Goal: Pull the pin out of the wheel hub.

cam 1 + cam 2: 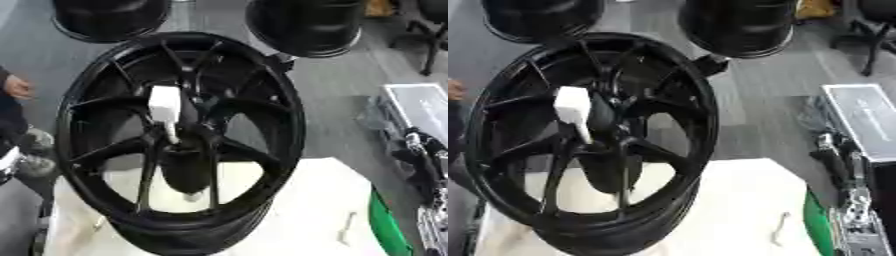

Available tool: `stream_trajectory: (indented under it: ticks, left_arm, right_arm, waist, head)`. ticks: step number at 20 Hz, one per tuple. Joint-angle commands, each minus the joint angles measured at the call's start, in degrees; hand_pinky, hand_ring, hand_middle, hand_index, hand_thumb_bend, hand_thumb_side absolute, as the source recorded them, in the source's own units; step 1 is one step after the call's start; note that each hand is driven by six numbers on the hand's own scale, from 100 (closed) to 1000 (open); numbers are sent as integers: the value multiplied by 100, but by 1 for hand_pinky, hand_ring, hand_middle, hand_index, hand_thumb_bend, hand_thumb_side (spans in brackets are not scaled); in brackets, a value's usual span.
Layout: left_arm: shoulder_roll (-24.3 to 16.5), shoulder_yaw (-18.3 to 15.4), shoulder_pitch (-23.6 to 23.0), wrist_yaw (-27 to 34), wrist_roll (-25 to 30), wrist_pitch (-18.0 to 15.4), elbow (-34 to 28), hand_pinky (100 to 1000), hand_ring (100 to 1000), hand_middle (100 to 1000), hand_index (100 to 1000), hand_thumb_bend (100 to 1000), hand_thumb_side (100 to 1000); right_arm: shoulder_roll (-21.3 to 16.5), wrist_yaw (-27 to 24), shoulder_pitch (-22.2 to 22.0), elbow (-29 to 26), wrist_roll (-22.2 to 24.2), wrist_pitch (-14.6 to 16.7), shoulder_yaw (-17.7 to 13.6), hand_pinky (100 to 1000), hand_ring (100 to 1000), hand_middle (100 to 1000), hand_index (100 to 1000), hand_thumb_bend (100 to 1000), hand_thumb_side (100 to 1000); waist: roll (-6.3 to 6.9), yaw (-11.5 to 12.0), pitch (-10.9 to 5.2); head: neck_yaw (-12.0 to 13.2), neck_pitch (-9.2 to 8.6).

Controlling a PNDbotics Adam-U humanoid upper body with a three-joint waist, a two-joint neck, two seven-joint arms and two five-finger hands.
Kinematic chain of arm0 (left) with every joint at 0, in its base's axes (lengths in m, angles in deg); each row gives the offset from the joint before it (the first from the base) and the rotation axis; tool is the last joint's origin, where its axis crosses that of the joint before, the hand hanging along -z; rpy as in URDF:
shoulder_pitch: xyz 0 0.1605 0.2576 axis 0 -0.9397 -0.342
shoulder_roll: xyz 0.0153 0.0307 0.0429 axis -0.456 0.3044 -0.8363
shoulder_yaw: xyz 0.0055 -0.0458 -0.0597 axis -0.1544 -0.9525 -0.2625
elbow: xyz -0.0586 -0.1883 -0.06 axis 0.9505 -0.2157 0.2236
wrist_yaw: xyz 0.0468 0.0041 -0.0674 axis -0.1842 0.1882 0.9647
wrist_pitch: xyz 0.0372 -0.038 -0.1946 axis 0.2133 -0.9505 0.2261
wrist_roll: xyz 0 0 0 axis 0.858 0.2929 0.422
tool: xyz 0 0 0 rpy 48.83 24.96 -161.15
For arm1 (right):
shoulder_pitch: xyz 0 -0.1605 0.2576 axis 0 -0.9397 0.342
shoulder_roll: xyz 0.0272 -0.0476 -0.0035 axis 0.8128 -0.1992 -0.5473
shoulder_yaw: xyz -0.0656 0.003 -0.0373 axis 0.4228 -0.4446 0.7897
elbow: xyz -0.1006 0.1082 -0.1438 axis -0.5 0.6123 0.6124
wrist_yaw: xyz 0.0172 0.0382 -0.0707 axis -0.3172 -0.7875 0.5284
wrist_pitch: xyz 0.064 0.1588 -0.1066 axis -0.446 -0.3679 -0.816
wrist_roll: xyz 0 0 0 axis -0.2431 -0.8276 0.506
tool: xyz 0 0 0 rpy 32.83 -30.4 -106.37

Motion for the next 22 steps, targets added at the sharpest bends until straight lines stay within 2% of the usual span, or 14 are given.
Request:
stream_trajectory:
  ticks: [1,5,10,12,15,18,22]
  left_arm:
    - [-494,-17,47,172,-56,-172,-229,516,450,424,558,485,100]
    - [-1508,79,-46,414,-154,-665,-435,516,447,424,561,472,100]
    - [-3366,356,19,598,-343,-1673,-533,549,476,462,602,434,100]
    - [-4116,603,181,589,-212,-2024,-475,575,510,503,649,459,100]
    - [-5095,1153,629,305,342,-2500,-321,643,586,596,736,495,100]
    - [-5552,1797,1170,80,1020,-2952,-252,676,610,629,774,502,133]
    - [-5538,2603,2048,-88,2033,-3161,-162,708,637,668,792,486,166]
  right_arm:
    - [-149,-25,47,-59,-16,6,-46,688,540,574,753,100,716]
    - [-180,-33,60,-62,-16,0,-47,688,540,574,753,100,720]
    - [-249,-20,68,-65,-13,-11,-50,688,540,574,753,100,719]
    - [-275,-7,66,-64,-7,-17,-48,688,540,574,753,100,721]
    - [-316,9,59,-53,11,-24,-30,688,540,574,753,100,723]
    - [-359,22,53,-35,38,-28,-2,688,540,574,753,100,727]
    - [-421,40,37,-27,69,-27,30,687,540,573,753,100,726]
  waist:
    - [29,-10,-80]
    - [90,-34,-82]
    - [198,-72,-93]
    - [237,-99,-105]
    - [294,-159,-131]
    - [363,-244,-171]
    - [453,-310,-209]
  head:
    - [-7,-11]
    - [-15,-11]
    - [-34,-11]
    - [-30,-11]
    - [29,-11]
    - [114,-11]
    - [130,-11]
